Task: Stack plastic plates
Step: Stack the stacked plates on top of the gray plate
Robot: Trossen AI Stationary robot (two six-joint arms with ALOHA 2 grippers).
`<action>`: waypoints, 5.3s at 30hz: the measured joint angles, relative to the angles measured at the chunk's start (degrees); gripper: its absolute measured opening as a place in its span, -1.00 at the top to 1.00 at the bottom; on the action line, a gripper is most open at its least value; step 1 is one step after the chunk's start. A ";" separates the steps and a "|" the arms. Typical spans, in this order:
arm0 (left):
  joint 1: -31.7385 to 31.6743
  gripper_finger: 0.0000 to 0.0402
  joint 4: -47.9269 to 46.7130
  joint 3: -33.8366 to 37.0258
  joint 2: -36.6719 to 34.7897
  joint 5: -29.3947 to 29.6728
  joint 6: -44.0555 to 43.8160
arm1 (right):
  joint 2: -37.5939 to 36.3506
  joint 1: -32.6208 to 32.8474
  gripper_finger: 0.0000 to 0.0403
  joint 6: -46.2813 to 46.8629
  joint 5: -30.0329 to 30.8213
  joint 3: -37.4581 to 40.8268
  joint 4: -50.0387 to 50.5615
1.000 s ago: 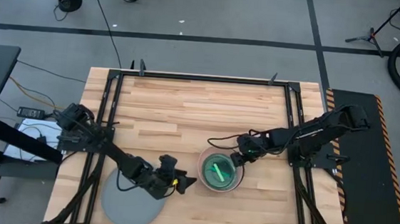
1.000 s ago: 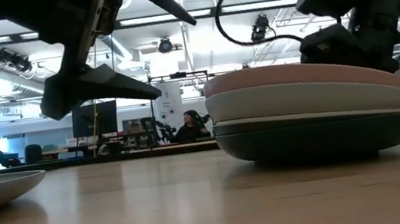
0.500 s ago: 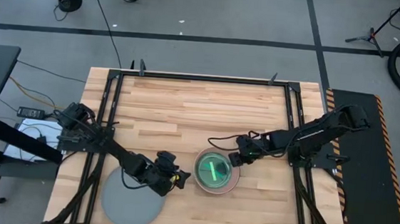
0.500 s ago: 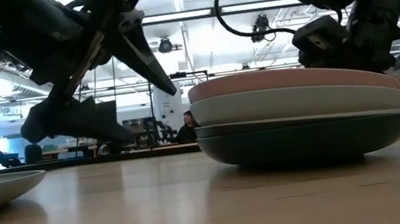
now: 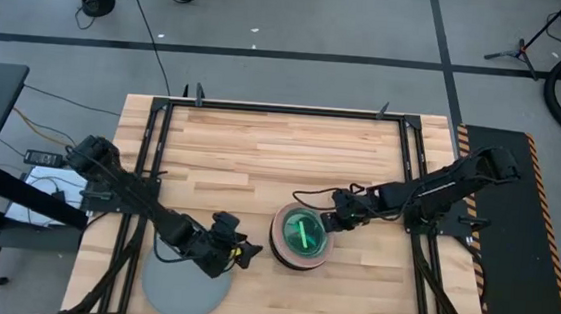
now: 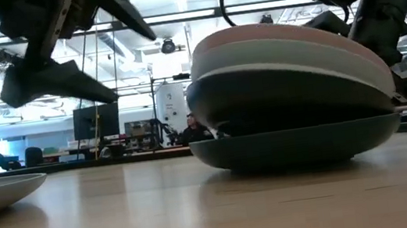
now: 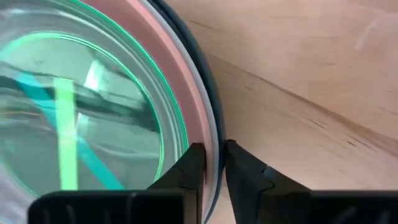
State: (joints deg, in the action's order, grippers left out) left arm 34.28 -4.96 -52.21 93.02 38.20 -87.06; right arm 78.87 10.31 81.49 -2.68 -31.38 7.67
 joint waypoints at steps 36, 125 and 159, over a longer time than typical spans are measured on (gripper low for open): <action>-9.75 -0.78 11.92 0.15 5.59 -5.01 -17.23 | -3.89 3.99 0.55 1.86 10.40 -0.04 1.03; -9.03 -0.56 35.73 0.02 23.20 -16.03 -14.44 | -4.65 10.98 0.06 8.26 14.67 -5.64 16.53; -11.19 -0.56 36.97 0.20 23.25 -20.20 -12.33 | 18.51 26.34 0.06 -40.44 13.80 -20.01 28.99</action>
State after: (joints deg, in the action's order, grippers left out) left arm 23.09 32.01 -52.01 116.27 18.01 -99.39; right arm 97.38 36.66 41.06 11.12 -51.39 36.66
